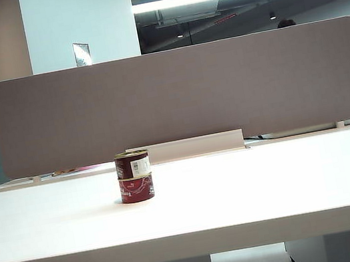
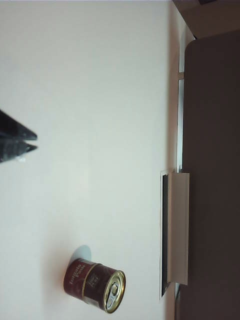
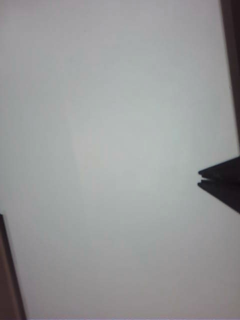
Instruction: Stack a can of tomatoes on the right onto the can of tomatoes on the left.
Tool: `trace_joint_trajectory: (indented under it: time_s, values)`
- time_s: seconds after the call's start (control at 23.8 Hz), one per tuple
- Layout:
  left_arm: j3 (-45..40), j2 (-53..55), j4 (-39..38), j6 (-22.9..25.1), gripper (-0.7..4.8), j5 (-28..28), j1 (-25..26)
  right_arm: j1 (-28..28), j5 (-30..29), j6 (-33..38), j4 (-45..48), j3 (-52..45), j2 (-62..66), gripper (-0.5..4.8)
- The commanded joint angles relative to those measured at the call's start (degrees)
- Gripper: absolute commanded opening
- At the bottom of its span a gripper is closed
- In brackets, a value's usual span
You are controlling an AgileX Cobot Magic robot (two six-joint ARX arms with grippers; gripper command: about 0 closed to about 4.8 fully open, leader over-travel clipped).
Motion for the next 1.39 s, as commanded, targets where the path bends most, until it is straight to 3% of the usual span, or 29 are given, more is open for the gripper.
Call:
trace_joint_trajectory:
  time_s: [0.04, 0.25, 0.46, 1.39]
  values:
    - [0.17, 0.07, 0.59, 0.07, -0.06, -0.02, 0.04, -0.13, -0.24, -0.07, 1.57, -1.18, -1.75, -0.01]
    - [0.17, 0.07, 0.55, 0.07, -0.06, -0.02, 0.04, -0.13, -1.46, -4.59, 2.60, -2.08, -1.79, -0.02]
    - [0.17, 0.07, 0.55, 0.07, -0.06, -0.02, 0.04, -0.13, -1.53, -11.04, 9.44, -3.91, -1.79, -0.01]
    - [0.17, 0.07, 0.57, 0.07, -0.06, 0.00, 0.04, -2.05, -1.53, -16.33, 16.63, -5.44, -1.79, -0.01]
